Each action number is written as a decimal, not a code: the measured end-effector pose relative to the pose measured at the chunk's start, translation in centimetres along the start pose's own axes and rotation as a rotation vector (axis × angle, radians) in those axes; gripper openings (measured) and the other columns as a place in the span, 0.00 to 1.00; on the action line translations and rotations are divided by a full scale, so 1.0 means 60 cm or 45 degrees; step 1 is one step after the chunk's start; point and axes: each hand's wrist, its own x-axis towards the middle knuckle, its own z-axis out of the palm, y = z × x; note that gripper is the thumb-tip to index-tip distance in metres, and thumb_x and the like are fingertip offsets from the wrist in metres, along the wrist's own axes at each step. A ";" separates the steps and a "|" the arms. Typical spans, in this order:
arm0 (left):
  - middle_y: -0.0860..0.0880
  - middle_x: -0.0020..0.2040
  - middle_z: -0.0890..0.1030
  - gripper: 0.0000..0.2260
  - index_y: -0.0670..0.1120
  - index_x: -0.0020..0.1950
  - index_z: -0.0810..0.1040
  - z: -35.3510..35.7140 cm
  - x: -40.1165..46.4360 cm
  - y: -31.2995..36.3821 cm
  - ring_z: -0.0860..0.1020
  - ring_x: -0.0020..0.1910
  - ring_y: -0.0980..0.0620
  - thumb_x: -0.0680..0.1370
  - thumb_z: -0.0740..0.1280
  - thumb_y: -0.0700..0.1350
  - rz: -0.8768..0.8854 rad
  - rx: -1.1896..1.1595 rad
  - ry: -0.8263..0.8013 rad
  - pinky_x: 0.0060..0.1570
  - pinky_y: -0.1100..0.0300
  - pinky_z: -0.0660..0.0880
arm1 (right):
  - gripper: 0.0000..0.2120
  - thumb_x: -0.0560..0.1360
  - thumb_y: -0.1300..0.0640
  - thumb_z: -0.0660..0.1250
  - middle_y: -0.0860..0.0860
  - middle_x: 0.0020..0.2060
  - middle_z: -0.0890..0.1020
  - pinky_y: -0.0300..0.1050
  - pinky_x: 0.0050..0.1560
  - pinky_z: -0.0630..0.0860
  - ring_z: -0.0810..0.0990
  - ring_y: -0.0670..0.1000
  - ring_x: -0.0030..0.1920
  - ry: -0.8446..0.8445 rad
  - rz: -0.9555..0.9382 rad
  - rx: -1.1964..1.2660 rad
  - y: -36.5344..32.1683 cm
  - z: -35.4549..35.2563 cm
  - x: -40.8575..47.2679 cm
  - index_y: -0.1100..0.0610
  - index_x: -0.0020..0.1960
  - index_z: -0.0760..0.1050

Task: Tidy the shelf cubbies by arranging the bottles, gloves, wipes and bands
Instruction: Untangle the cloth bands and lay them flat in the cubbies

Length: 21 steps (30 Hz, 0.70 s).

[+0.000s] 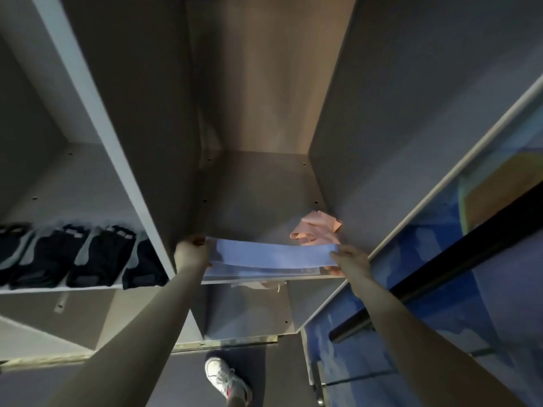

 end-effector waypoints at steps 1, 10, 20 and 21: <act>0.40 0.50 0.79 0.14 0.38 0.62 0.76 0.005 0.006 -0.003 0.76 0.39 0.42 0.77 0.66 0.39 -0.023 0.003 0.003 0.49 0.46 0.79 | 0.07 0.75 0.70 0.65 0.61 0.48 0.78 0.41 0.28 0.79 0.78 0.55 0.35 0.006 0.012 -0.023 0.007 0.004 0.009 0.64 0.52 0.75; 0.37 0.46 0.80 0.07 0.39 0.53 0.79 0.022 0.059 -0.064 0.78 0.42 0.40 0.77 0.67 0.38 -0.149 0.154 0.018 0.49 0.42 0.79 | 0.05 0.73 0.68 0.68 0.59 0.48 0.77 0.49 0.37 0.80 0.77 0.58 0.48 -0.021 -0.029 -0.291 0.055 0.032 0.051 0.60 0.47 0.75; 0.38 0.56 0.80 0.11 0.42 0.59 0.78 0.034 0.059 -0.071 0.78 0.53 0.38 0.79 0.62 0.40 0.046 0.587 0.089 0.50 0.52 0.74 | 0.12 0.71 0.65 0.69 0.58 0.37 0.79 0.61 0.44 0.79 0.81 0.65 0.42 0.071 -0.192 -0.610 0.081 0.050 0.077 0.52 0.33 0.72; 0.38 0.57 0.79 0.11 0.42 0.59 0.78 0.034 0.057 -0.069 0.78 0.54 0.38 0.79 0.62 0.41 0.091 0.657 0.088 0.50 0.52 0.74 | 0.09 0.71 0.64 0.69 0.58 0.38 0.79 0.57 0.44 0.79 0.80 0.64 0.43 0.067 -0.229 -0.671 0.076 0.052 0.073 0.55 0.35 0.73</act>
